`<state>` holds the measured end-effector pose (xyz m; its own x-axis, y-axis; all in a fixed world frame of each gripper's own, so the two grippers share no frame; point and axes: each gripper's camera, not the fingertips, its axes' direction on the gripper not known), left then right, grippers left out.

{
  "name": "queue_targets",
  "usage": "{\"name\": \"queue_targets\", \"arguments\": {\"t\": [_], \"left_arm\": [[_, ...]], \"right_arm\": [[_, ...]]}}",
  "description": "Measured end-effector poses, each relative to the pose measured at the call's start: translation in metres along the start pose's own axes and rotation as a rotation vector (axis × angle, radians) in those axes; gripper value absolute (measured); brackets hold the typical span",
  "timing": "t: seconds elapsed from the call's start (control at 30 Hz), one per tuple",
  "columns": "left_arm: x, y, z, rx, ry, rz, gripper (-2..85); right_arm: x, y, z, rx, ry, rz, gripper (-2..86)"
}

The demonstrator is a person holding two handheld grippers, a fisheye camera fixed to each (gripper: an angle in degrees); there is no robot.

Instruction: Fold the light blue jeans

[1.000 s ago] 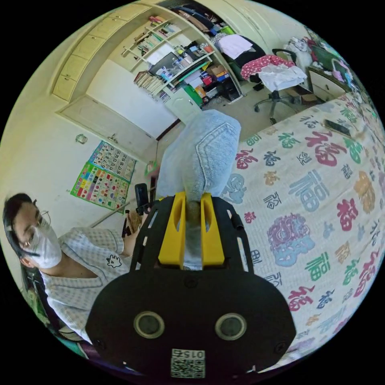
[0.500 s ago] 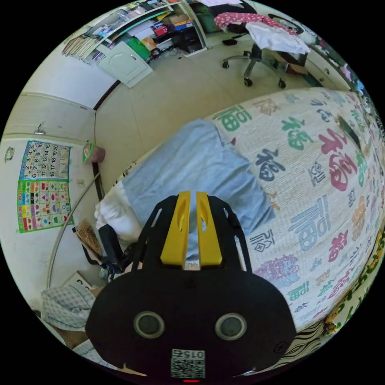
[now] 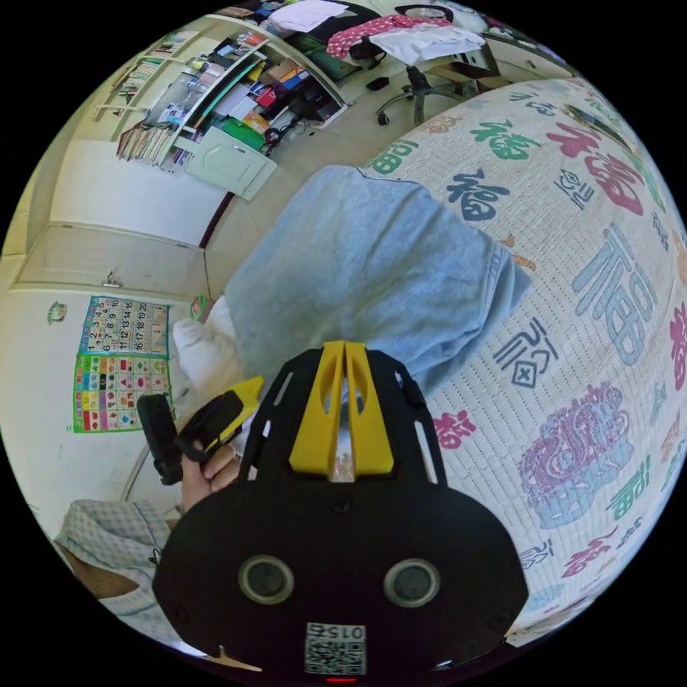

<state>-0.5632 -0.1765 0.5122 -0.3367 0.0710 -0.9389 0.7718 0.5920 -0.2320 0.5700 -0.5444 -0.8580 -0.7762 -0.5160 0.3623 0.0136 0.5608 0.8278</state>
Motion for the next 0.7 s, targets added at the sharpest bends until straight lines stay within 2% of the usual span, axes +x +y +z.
{"name": "queue_targets", "arguments": {"t": [0.13, 0.27, 0.43, 0.5, 0.57, 0.6, 0.67, 0.7], "left_arm": [[0.026, 0.01, 0.02, -0.09, -0.028, 0.141, 5.8], [0.045, 0.037, 0.023, -0.095, -0.056, 0.2, 3.4], [0.075, 0.06, 0.054, -0.134, -0.01, 0.268, -0.5], [0.085, 0.069, 0.085, -0.217, -0.108, 0.32, -0.7], [0.09, 0.089, 0.126, -0.314, -0.327, 0.381, -0.8], [0.091, 0.096, 0.136, -0.35, -0.363, 0.391, -0.8], [0.096, 0.127, 0.17, -0.528, -0.374, 0.396, -0.8], [0.101, 0.136, 0.173, -0.538, -0.358, 0.396, -0.8]], "right_arm": [[-0.02, 0.026, -0.032, 0.087, -0.036, -0.01, -0.6], [-0.047, 0.034, -0.047, 0.128, -0.047, 0.0, -0.6], [-0.065, 0.044, -0.031, -0.052, 0.086, 0.099, -0.6], [-0.072, 0.061, -0.043, 0.021, 0.083, 0.122, -0.6], [-0.077, 0.089, -0.07, 0.07, -0.031, 0.154, -0.6], [-0.077, 0.095, -0.079, 0.067, -0.04, 0.151, -0.6], [-0.08, 0.115, -0.132, 0.028, 0.109, 0.154, -0.6], [-0.081, 0.119, -0.151, 0.027, 0.167, 0.152, -0.6]]}}
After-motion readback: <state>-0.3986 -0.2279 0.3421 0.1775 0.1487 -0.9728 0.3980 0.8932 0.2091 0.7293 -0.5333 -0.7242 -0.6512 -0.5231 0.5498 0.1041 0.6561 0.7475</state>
